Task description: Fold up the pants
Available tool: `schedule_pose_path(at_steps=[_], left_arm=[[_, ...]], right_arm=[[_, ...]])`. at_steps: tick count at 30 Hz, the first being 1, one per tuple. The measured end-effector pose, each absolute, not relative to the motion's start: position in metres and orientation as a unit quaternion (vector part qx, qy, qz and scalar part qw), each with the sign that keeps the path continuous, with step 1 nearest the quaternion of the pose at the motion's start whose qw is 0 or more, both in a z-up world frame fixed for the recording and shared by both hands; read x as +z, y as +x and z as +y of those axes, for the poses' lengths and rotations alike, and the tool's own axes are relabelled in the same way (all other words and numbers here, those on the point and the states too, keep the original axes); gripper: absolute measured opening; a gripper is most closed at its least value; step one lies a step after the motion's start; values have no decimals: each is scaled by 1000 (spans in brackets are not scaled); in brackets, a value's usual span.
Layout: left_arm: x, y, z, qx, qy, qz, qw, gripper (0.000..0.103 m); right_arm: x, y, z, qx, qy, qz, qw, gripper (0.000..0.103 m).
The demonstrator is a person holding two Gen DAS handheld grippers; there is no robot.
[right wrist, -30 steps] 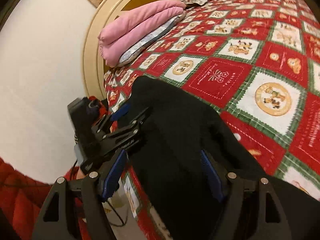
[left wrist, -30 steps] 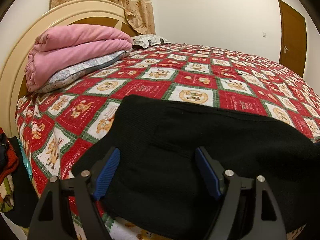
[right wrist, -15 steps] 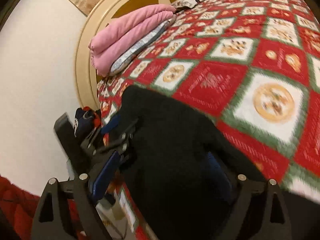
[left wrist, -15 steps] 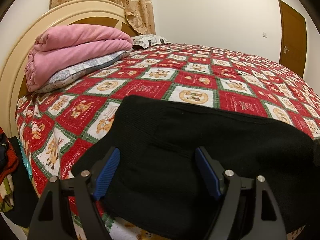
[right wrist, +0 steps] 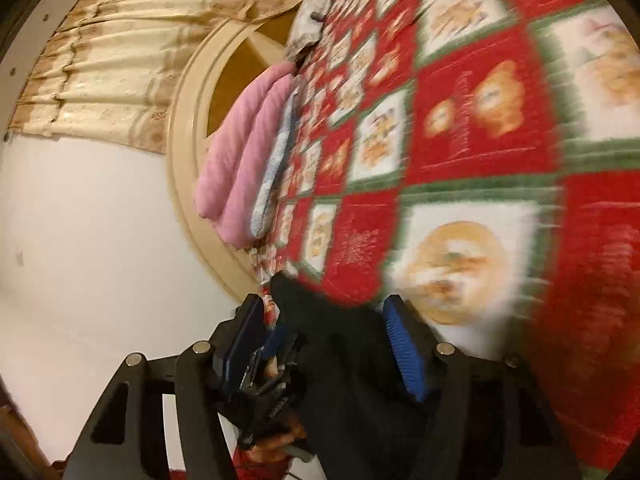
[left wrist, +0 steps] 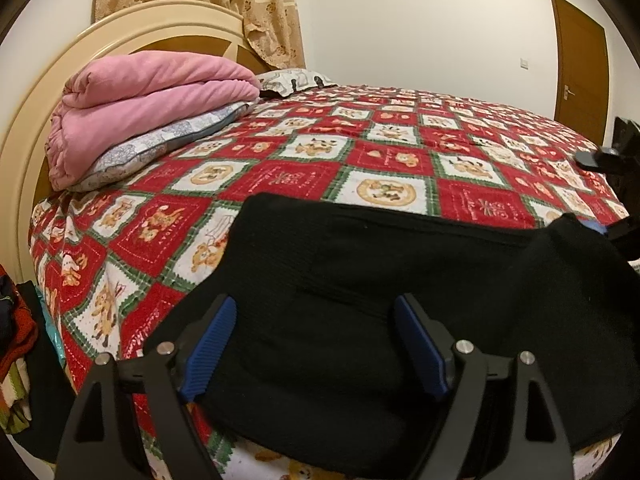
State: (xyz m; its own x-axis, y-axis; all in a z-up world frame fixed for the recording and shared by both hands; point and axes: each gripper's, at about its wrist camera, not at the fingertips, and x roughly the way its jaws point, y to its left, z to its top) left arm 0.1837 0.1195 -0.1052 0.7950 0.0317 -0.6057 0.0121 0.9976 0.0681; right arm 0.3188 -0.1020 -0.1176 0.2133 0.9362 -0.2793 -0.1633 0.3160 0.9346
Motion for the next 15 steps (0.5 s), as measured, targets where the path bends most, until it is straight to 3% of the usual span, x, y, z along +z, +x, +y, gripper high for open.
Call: schedule_pose_path(at_steps=[5,9,12,13,15], left_arm=[[-104,184,119,9,34,322,946,86],[-104,184,119,17,33,323,946,86],[-104,184,118,26,31,326,944,88],[-104,184,117,28,29,328,944,88],[-104,184,117,33,29,329,943,89]], right_arm=[[-84,282,-213,242,388,422,782,64],[-62,237,-291,5,292,408,865,65],[-59,232,-330,-173,187,411,875,72],[-63,235,-340,-215,158,416,869,80],[-79,249,-351,-267,117,448,845,80]])
